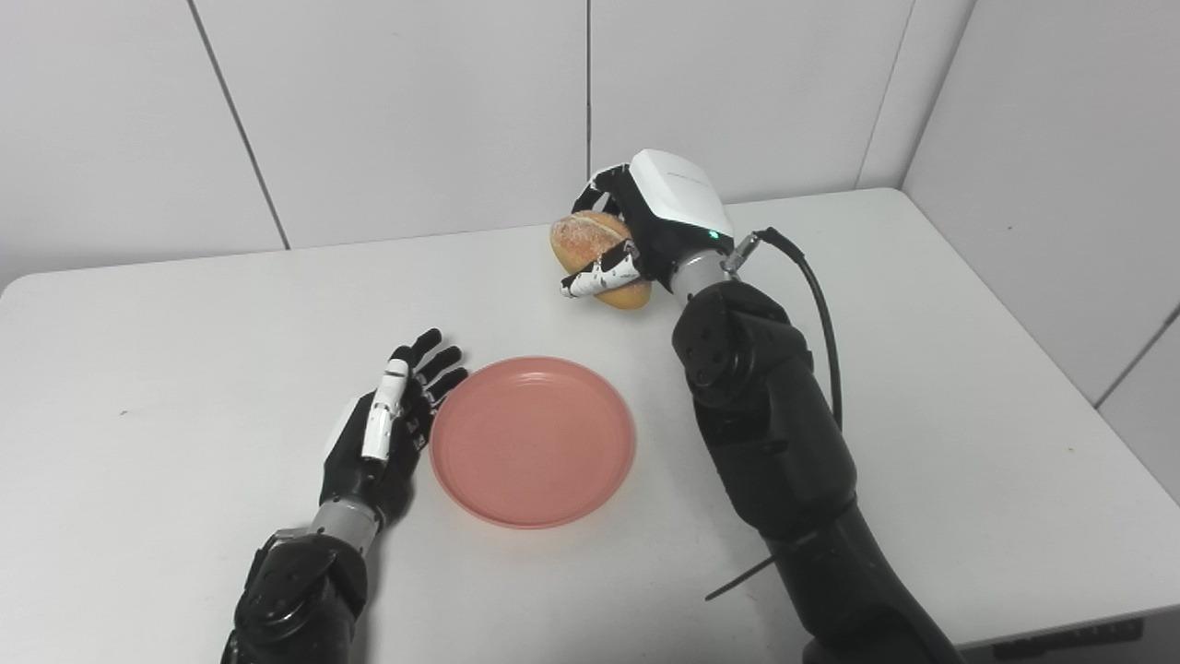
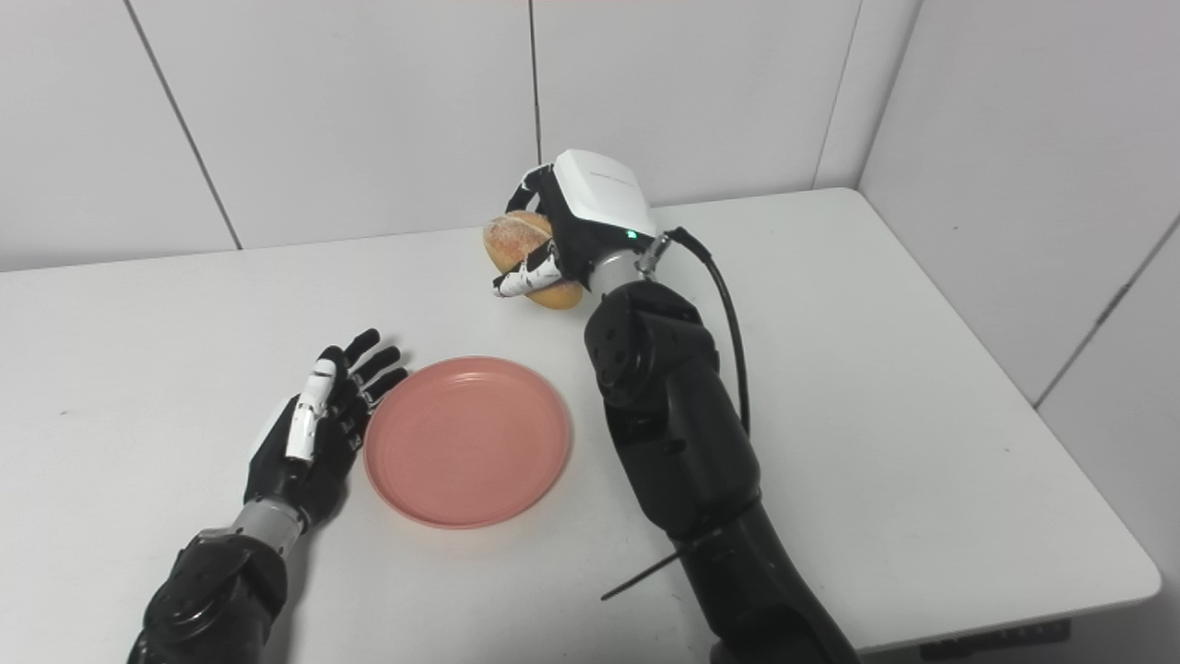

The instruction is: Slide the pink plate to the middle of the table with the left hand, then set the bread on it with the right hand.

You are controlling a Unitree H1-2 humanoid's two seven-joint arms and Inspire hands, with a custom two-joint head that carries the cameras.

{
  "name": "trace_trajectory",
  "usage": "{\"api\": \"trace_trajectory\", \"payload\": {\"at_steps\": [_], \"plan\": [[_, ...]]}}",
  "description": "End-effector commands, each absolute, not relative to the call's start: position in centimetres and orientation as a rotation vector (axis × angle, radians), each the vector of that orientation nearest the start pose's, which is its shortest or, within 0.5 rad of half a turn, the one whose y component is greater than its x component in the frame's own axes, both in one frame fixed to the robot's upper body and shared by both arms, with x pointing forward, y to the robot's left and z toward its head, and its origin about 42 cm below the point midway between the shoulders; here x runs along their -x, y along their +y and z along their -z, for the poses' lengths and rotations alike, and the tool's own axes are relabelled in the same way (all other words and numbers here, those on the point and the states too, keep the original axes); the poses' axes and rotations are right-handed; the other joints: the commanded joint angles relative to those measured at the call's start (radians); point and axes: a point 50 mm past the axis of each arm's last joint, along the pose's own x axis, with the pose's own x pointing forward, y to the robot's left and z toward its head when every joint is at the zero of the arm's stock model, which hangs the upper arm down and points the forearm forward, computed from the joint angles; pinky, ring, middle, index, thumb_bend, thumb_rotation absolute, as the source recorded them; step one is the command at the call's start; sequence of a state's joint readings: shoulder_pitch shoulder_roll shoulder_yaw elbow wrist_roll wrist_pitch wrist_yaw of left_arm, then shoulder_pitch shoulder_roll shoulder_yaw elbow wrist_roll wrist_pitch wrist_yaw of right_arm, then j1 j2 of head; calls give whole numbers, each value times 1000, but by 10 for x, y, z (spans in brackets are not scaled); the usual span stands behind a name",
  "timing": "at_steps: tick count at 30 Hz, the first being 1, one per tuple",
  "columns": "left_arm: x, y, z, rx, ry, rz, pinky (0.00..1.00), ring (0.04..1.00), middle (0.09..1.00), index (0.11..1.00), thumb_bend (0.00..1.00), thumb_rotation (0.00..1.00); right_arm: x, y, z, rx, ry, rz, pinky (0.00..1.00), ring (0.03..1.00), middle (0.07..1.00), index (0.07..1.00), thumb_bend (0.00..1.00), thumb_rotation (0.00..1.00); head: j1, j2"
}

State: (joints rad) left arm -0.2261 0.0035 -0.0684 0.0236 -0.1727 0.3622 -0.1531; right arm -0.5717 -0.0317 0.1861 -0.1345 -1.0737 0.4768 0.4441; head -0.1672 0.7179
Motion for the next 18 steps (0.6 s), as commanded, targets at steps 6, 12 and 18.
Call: {"api": "trace_trajectory", "payload": {"at_steps": [6,12,18], "plan": [[-351,140,-127,119,196,313,856,872,884,881,347,1000,-391,-109,-292,1062,-266,-170,287,366,425,538,518,1,82,14],[-352,133,-126,120,187,303,869,874,888,887,340,1000,-383,-98,-275,1067,-257,-232,264,341,414,530,520,0,127,27],[-353,126,-129,133,166,296,885,885,901,899,338,1000,-374,-92,-258,1072,-209,-281,291,377,421,538,519,0,168,45]]}}
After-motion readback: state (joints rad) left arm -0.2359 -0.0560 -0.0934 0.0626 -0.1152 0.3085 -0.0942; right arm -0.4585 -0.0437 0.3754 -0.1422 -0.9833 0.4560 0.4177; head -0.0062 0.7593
